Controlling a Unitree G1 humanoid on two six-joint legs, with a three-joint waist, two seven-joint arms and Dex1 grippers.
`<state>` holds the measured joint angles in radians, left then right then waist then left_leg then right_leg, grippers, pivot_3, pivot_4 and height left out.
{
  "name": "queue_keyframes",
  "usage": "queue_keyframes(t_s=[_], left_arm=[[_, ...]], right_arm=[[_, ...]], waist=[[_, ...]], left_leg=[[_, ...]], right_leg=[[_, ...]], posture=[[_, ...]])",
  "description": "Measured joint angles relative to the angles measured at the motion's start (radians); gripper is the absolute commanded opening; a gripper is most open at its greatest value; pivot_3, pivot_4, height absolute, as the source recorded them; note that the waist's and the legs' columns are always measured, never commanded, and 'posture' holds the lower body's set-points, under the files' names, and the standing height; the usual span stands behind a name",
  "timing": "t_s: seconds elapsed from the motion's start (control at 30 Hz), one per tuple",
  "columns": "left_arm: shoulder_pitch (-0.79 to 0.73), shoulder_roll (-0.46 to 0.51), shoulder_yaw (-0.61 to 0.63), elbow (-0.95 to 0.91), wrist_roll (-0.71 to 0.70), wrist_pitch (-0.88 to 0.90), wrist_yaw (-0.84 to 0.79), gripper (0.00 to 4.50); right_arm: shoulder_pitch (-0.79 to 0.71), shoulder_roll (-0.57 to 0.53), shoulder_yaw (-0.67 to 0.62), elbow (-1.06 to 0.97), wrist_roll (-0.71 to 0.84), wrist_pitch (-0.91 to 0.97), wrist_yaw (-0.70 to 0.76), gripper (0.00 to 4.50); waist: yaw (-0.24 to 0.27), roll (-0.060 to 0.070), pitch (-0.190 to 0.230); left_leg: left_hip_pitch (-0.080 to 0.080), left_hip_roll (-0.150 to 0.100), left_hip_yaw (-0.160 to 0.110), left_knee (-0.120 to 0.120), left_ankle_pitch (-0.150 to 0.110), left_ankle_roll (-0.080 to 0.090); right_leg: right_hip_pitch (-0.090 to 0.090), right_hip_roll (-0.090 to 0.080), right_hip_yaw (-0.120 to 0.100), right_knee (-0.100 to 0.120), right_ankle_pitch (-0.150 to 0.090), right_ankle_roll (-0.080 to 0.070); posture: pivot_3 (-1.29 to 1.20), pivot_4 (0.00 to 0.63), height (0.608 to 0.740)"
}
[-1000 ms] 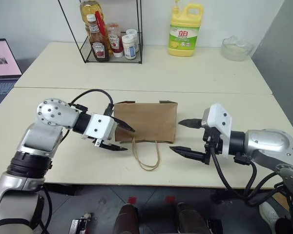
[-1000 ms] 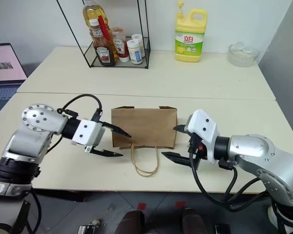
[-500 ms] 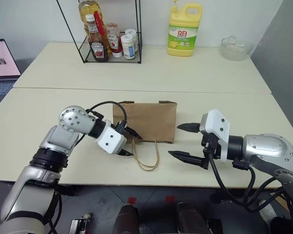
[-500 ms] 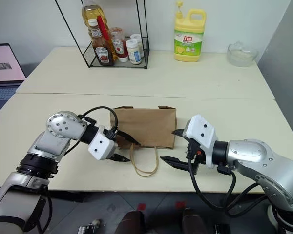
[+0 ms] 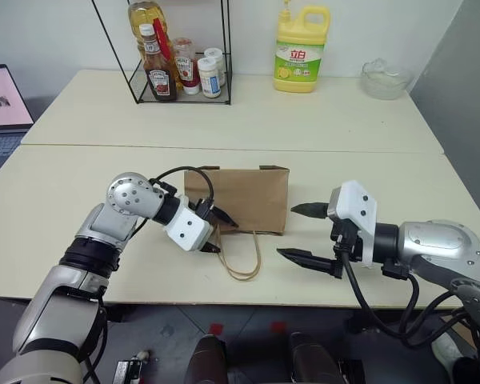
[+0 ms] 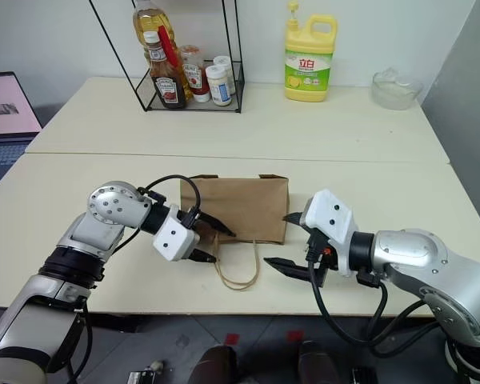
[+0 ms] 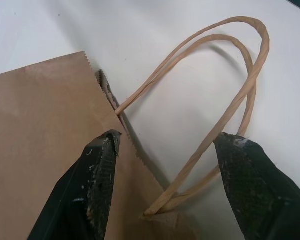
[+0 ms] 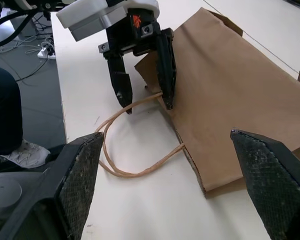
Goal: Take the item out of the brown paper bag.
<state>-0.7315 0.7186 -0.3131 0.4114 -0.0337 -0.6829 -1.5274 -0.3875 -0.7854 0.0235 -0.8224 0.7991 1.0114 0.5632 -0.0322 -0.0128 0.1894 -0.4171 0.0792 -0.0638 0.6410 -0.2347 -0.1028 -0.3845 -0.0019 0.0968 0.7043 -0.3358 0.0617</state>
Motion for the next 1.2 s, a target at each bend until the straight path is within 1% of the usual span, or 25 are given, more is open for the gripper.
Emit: queue_keyframes(t_s=[0.17, 0.37, 0.43, 0.5, 0.63, 0.67, 0.73, 0.97, 1.07, 1.17, 1.2], left_arm=[[0.0, -0.01, -0.011, 0.023, 0.015, -0.025, 0.022, 3.16], [0.013, -0.021, -0.037, 0.013, 0.007, -0.021, 0.024, 3.16], [0.014, -0.024, -0.041, 0.004, 0.002, -0.019, 0.023, 2.78], [0.015, -0.026, -0.045, -0.005, -0.004, -0.018, 0.021, 2.29], [0.017, -0.035, -0.048, -0.006, -0.005, -0.017, 0.019, 1.08], [0.017, -0.038, -0.051, -0.006, -0.005, -0.017, 0.02, 0.68], [0.018, -0.045, -0.054, -0.006, -0.005, -0.017, 0.019, 0.08], [0.051, -0.048, -0.069, -0.014, -0.009, 0.003, 0.012, 0.03], [0.051, -0.054, -0.061, -0.02, -0.038, 0.095, 0.033, 0.03], [0.049, -0.058, -0.028, -0.03, -0.074, 0.231, 0.059, 0.03], [0.048, -0.058, -0.008, -0.041, -0.092, 0.302, 0.074, 0.03]], right_arm=[[0.018, -0.018, 0.001, -0.004, -0.004, -0.005, 0.009, 4.27], [0.063, -0.067, 0.01, -0.029, -0.055, -0.071, 0.055, 4.27], [0.075, -0.072, 0.01, -0.038, -0.07, -0.091, 0.07, 4.27], [0.09, -0.076, 0.011, -0.041, -0.074, -0.106, 0.08, 4.27], [0.108, -0.088, 0.012, -0.048, -0.086, -0.119, 0.09, 4.27], [0.113, -0.09, 0.012, -0.048, -0.091, -0.124, 0.09, 4.27], [0.121, -0.093, 0.012, -0.048, -0.102, -0.131, 0.091, 4.27], [0.149, -0.12, 0.041, -0.057, -0.163, -0.179, 0.112, 4.27], [0.174, -0.161, 0.091, -0.056, -0.277, -0.274, 0.137, 4.27], [0.195, -0.172, 0.141, -0.039, -0.382, -0.383, 0.165, 4.27], [0.211, -0.173, 0.162, -0.029, -0.427, -0.437, 0.177, 4.27]], waist=[[0.0, 0.0, 0.0], [0.0, 0.0, 0.0], [0.0, 0.0, 0.0], [0.0, 0.0, 0.0], [0.0, 0.0, 0.0], [0.0, 0.0, 0.0], [0.0, 0.0, 0.0], [0.0, 0.0, 0.0], [0.0, 0.0, 0.0], [0.0, 0.0, 0.0], [-0.001, 0.0, 0.0]], left_leg=[[0.0, 0.0, 0.0, 0.0, 0.0, 0.0], [0.0, 0.0, 0.0, 0.0, 0.0, 0.0], [0.0, 0.0, 0.0, 0.0, 0.0, 0.0], [0.0, 0.0, 0.0, 0.0, 0.0, 0.0], [0.0, 0.0, 0.0, 0.0, 0.0, 0.0], [0.0, 0.0, 0.0, 0.0, 0.0, 0.0], [0.0, 0.0, 0.0, 0.0, 0.0, 0.0], [0.0, 0.0, 0.0, 0.0, 0.0, 0.0], [0.0, 0.0, 0.0, 0.001, 0.0, 0.0], [0.0, 0.0, 0.0, 0.001, 0.0, 0.0], [0.0, 0.0, 0.0, 0.001, 0.0, 0.0]], right_leg=[[0.0, 0.0, 0.0, 0.0, 0.0, 0.0], [0.0, 0.0, 0.0, 0.0, 0.0, 0.0], [0.0, 0.0, 0.0, 0.0, 0.0, 0.0], [0.0, 0.0, 0.0, 0.0, 0.0, 0.0], [0.0, 0.0, 0.0, 0.0, 0.0, 0.0], [0.0, 0.0, 0.0, 0.0, 0.0, 0.0], [0.0, 0.0, 0.0, 0.0, 0.0, 0.0], [0.0, 0.0, 0.0, 0.0, 0.0, 0.0], [0.0, 0.0, 0.0, 0.0, 0.0, 0.0], [0.0, 0.0, 0.0, 0.0, 0.0, 0.0], [0.0, 0.0, 0.0, 0.0, 0.0, 0.0]], posture=[[0.0, 0.15, 0.74], [0.0, 0.15, 0.74], [0.0, 0.15, 0.74], [0.0, 0.15, 0.74], [0.0, 0.15, 0.74], [0.0, 0.15, 0.74], [0.0, 0.15, 0.74], [0.0, 0.15, 0.74], [0.0, 0.15, 0.74], [0.0, 0.15, 0.74], [0.0, 0.15, 0.74]])
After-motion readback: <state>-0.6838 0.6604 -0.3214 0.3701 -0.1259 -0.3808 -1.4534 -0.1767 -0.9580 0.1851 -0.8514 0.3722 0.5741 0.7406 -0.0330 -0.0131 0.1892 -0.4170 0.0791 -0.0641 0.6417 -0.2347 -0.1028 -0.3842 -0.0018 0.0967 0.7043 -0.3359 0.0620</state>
